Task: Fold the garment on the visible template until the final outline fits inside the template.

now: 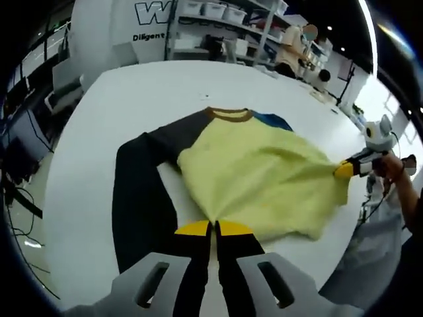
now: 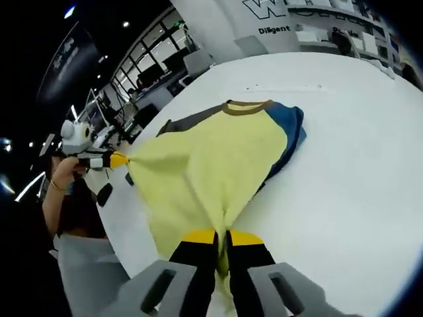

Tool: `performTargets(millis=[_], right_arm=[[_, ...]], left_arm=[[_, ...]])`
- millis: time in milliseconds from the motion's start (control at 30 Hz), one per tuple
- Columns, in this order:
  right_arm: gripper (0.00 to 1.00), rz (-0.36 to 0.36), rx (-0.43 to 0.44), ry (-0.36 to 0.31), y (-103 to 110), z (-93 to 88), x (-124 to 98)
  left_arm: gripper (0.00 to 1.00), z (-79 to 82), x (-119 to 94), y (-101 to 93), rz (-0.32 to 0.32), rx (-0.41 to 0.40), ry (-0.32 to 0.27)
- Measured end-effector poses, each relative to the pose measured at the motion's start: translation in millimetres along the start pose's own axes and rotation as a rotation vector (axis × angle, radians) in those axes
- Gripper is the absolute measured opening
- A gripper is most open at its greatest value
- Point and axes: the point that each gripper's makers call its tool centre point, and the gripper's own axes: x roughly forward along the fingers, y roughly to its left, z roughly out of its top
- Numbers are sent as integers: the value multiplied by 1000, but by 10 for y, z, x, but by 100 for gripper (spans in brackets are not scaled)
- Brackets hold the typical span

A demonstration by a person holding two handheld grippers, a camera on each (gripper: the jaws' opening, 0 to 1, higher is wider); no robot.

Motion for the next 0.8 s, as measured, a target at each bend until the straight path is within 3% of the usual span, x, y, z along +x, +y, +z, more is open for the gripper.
performTargets(millis=[367, 500, 800], right_arm=[[0, -44, -48, 37, -43, -169, 100], [0, -60, -54, 35, -78, -202, 132], [0, -134, -161, 49, -224, -278, 210]], left_arm=[[0, -279, 175, 109, 12, 3, 72], [0, -323, 217, 127, 11, -5, 72], [0, -410, 299, 155, 18, 3, 60]])
